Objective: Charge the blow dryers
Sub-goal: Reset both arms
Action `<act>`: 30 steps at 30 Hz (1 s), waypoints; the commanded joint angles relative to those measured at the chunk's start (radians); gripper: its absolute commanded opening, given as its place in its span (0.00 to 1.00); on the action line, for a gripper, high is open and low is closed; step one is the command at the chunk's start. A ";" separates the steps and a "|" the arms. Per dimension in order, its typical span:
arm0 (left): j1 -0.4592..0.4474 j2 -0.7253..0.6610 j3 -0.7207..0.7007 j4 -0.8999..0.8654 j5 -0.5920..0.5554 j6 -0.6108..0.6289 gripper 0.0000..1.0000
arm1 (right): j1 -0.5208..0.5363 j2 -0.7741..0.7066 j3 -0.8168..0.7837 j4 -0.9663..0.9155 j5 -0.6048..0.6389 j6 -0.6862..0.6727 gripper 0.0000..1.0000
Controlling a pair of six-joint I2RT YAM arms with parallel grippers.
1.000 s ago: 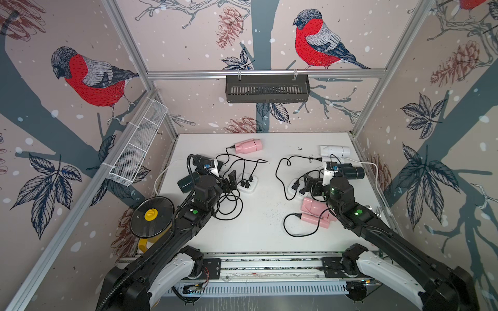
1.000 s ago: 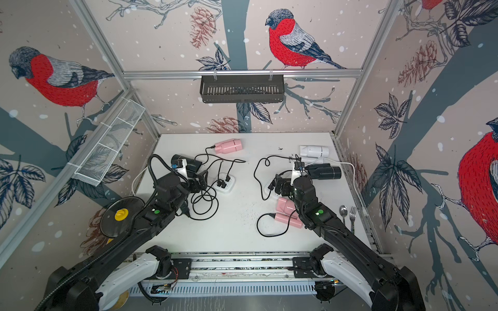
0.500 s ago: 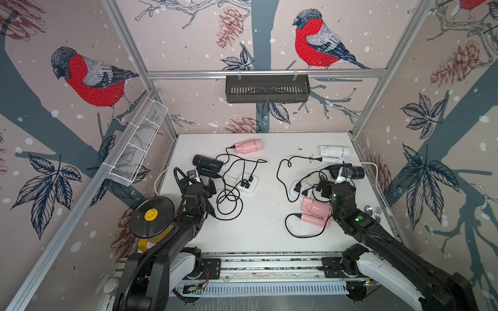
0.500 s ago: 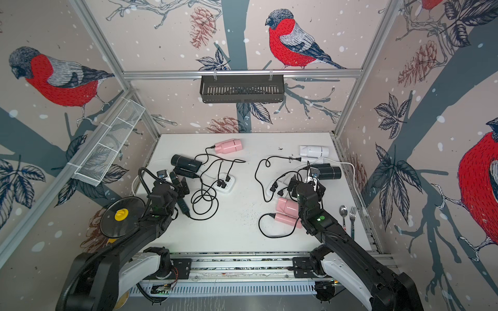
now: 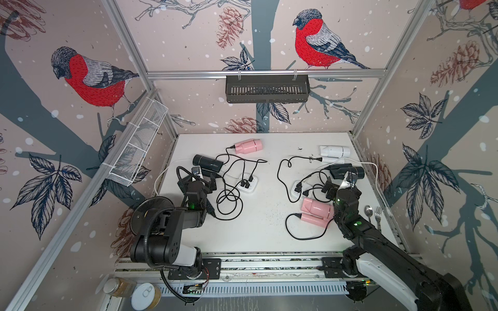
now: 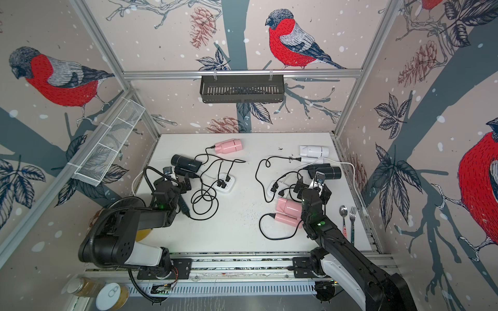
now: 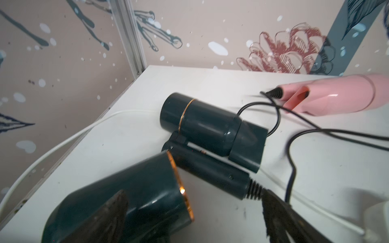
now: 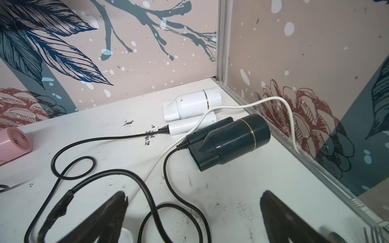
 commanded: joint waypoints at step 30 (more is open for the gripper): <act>0.016 0.016 0.037 0.069 0.074 0.003 0.98 | -0.270 0.632 -0.082 0.929 -0.391 -0.313 0.99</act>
